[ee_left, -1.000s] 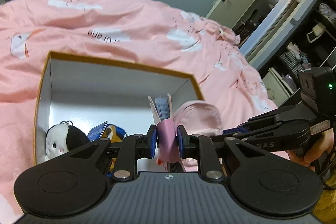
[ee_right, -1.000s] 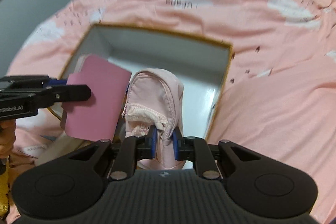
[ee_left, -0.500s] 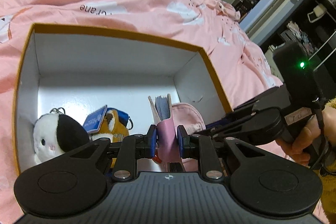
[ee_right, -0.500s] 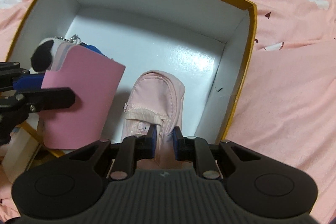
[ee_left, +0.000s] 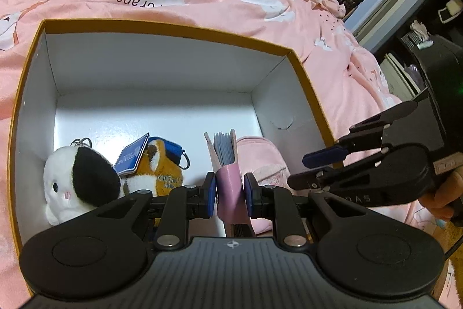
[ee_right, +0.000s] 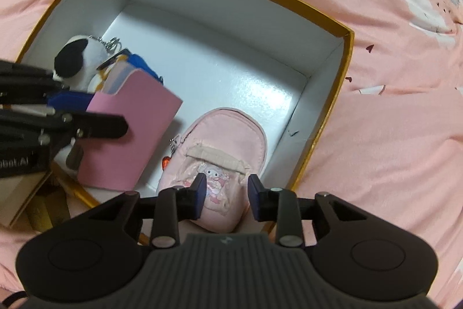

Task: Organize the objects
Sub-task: 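Lower card holder into box with left tool while right tool releases backpack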

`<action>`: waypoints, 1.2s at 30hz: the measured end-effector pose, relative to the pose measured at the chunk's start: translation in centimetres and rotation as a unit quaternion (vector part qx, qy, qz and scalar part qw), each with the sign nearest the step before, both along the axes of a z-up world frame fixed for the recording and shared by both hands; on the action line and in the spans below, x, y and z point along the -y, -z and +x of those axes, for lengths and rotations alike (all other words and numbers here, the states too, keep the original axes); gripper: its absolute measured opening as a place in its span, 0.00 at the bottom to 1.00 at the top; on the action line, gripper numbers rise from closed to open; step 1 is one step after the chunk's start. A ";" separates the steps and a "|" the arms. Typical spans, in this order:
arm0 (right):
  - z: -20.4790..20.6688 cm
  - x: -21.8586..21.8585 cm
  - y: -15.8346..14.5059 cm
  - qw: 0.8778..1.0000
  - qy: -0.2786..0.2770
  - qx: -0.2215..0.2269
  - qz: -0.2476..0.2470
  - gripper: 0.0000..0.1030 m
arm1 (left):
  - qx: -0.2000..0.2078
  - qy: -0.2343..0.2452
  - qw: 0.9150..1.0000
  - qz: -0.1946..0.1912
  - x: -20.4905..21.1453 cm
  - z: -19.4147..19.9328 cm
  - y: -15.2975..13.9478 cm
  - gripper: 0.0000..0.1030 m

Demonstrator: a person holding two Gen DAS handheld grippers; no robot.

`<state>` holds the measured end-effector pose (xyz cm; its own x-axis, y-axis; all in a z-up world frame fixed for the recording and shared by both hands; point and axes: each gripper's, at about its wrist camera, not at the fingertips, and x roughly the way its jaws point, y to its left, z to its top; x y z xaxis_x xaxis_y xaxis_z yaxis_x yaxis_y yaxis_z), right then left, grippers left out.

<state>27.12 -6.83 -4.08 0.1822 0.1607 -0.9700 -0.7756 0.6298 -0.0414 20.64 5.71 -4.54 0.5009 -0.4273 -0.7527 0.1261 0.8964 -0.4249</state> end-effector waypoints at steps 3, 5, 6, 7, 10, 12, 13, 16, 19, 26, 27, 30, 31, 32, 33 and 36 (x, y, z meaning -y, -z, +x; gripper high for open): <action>0.3 0.2 -0.6 1.000 -0.012 0.008 0.007 0.32 | 0.002 -0.004 1.000 0.002 0.3 0.3 -0.3 0.22; 0.5 0.5 -1.0 1.000 -0.007 0.015 0.017 0.32 | 0.007 -0.004 1.000 -0.009 0.5 0.5 -0.6 0.22; 0.5 0.4 -1.1 1.000 -0.006 0.019 0.024 0.32 | 0.008 -0.003 1.000 -0.023 0.6 0.7 -0.7 0.22; 0.5 0.6 -1.5 0.999 -0.003 0.029 0.032 0.32 | 0.008 -0.002 0.999 -0.038 0.7 0.9 -0.8 0.22; 0.5 1.3 -2.6 0.997 -0.004 0.062 0.047 0.30 | 0.007 -0.004 0.997 -0.076 1.3 1.6 -0.5 0.22; 0.5 1.7 -3.1 0.996 -0.003 0.070 0.059 0.30 | 0.004 -0.006 0.995 -0.095 2.0 2.1 0.1 0.22; 0.4 1.8 -3.4 0.995 -0.003 0.076 0.064 0.30 | -0.001 -0.007 0.994 -0.107 2.3 2.4 0.5 0.22; -0.2 2.1 -4.1 0.991 -0.010 0.116 0.061 0.30 | -0.015 -0.012 0.989 -0.145 3.0 3.1 2.0 0.22; -0.4 2.6 -4.1 0.988 -0.014 0.143 0.058 0.30 | -0.031 -0.020 0.984 -0.173 3.3 3.5 3.6 0.22; -0.4 3.9 -3.3 0.989 -0.014 0.136 0.063 0.30 | -0.077 -0.030 0.984 -0.158 3.4 4.0 5.5 0.24; -0.4 4.0 -3.1 0.989 -0.013 0.135 0.064 0.30 | -0.077 -0.031 0.986 -0.146 3.5 4.0 5.4 0.26; -0.5 4.2 -2.8 0.989 -0.009 0.131 0.066 0.30 | -0.079 -0.036 0.990 -0.112 3.7 3.9 4.9 0.29; -0.6 4.3 -2.8 0.989 -0.008 0.131 0.068 0.30 | -0.079 -0.037 0.991 -0.101 3.8 3.8 4.7 0.31; -0.6 4.4 -2.8 0.989 -0.007 0.131 0.069 0.30 | -0.078 -0.036 0.993 -0.087 3.9 3.7 4.4 0.32; -0.7 4.5 -2.8 0.989 -0.006 0.131 0.070 0.30 | -0.075 -0.035 0.994 -0.067 4.1 3.4 4.2 0.34; -0.8 4.7 -2.9 0.989 -0.004 0.133 0.072 0.30 | -0.067 -0.037 0.997 -0.007 4.6 2.9 3.5 0.43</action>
<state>26.31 -11.56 -1.21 0.4252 0.2968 -0.8550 -0.7545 0.6380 -0.1537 23.50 1.07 -8.08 0.4268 -0.4034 -0.8094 0.0016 0.8953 -0.4454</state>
